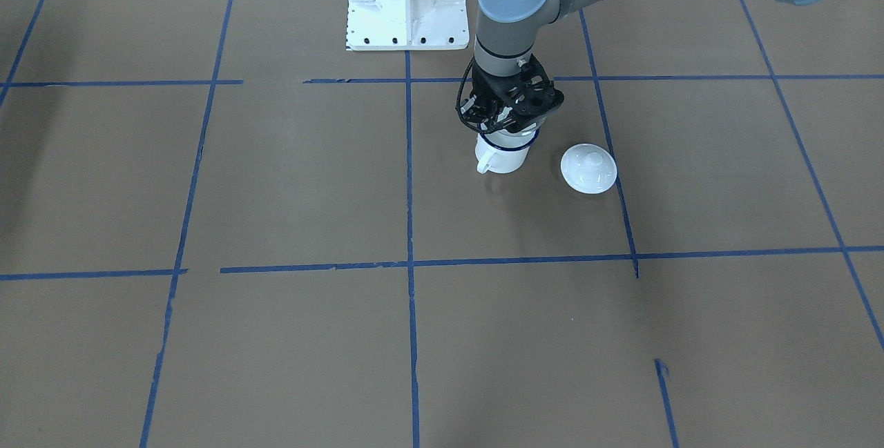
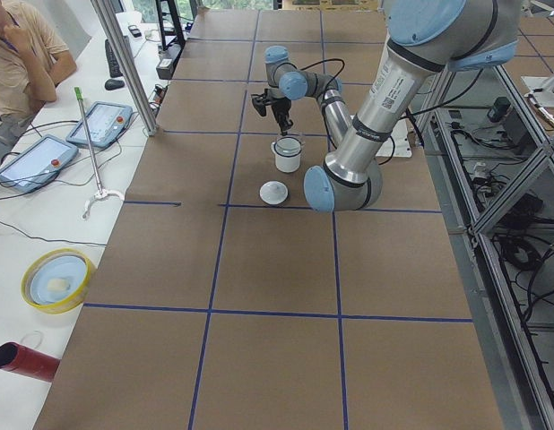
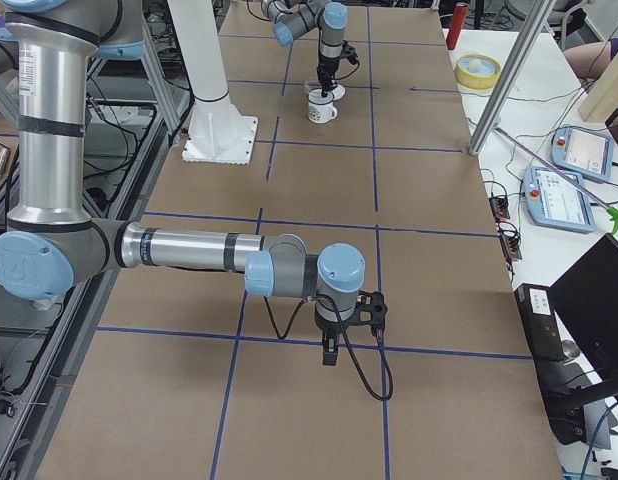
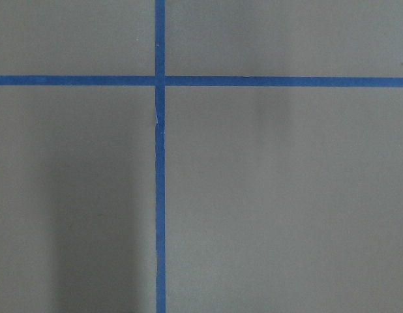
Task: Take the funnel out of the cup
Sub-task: 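Grasp the funnel with the left gripper and lift it out of the mug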
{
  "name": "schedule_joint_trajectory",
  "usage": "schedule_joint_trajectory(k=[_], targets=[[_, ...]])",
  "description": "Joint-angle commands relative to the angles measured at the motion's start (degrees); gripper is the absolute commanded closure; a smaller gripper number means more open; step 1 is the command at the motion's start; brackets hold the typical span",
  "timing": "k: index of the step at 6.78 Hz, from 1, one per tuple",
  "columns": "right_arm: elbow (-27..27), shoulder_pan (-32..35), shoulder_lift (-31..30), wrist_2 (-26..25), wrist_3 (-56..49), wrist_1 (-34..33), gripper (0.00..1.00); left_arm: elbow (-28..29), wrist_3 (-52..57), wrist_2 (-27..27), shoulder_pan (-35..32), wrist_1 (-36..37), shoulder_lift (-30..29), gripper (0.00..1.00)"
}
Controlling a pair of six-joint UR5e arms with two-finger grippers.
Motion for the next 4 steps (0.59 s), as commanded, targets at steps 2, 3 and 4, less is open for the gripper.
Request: schedule_joint_trajectory(k=[2, 3, 4], targets=[[0.0, 0.0, 0.0, 0.0, 0.0, 0.0, 0.0, -5.0, 0.0, 2.6, -7.8, 3.3, -2.3, 1.0], [0.0, 0.0, 0.0, 0.0, 0.0, 0.0, 0.0, -4.2, -0.8, 5.0, -11.7, -2.2, -2.0, 1.0], [0.0, 0.0, 0.0, 0.0, 0.0, 0.0, 0.0, 1.3, -6.1, 5.1, -15.2, -11.1, -1.8, 1.0]])
